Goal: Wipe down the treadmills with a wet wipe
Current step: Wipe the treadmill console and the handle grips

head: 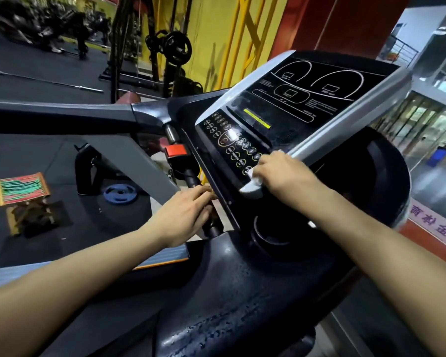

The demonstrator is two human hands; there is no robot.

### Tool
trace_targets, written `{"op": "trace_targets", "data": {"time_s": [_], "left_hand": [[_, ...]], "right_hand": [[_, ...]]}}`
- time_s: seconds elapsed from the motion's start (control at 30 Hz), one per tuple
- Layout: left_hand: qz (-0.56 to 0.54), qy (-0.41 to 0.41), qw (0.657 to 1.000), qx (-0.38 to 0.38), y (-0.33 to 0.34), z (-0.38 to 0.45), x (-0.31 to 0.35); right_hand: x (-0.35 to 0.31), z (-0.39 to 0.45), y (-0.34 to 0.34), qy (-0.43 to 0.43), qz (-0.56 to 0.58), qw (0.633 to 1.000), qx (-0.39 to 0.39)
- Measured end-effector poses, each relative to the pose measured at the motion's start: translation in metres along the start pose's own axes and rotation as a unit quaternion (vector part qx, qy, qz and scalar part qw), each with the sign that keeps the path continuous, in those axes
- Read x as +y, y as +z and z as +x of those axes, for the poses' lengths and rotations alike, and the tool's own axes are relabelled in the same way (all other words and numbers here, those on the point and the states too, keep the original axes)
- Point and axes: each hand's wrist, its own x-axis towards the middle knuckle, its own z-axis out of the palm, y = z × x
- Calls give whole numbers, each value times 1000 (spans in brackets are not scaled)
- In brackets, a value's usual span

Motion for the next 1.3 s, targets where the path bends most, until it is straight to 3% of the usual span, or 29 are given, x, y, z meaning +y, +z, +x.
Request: {"op": "trace_targets", "data": {"time_s": [0.1,0.17,0.27,0.33,0.5,0.57,0.63,0.73,0.87,1.03,1.3], "left_hand": [[-2,10,1000,-17,-4,-9,-7],[-7,-4,1000,-29,-5,-14,-10],[-15,-33,999,-41,-7,-23,-15],[-14,-47,997,-56,-8,-26,-19],[-36,-60,994,-86,-11,-27,-31],[-19,-59,993,-97,-9,-27,-36],[-12,-62,993,-103,-9,-25,-36],[-9,-70,992,-103,-8,-23,-34],[3,-84,991,-107,-5,-23,-33],[14,-104,986,-132,-8,-21,-26],[8,-130,983,-129,-9,-21,-13]], "right_hand": [[-23,10,12,-85,35,994,-53],[-24,17,18,-79,27,994,-77],[1,29,8,89,68,992,-57],[14,30,1,137,45,989,-16],[-36,43,11,27,30,993,-109],[-38,54,13,40,53,992,-110],[-32,62,11,57,104,991,-69],[-39,77,10,64,243,966,57],[-61,114,20,-18,299,946,127],[-78,157,42,-80,178,977,89],[-78,230,41,-2,273,959,80]]}}
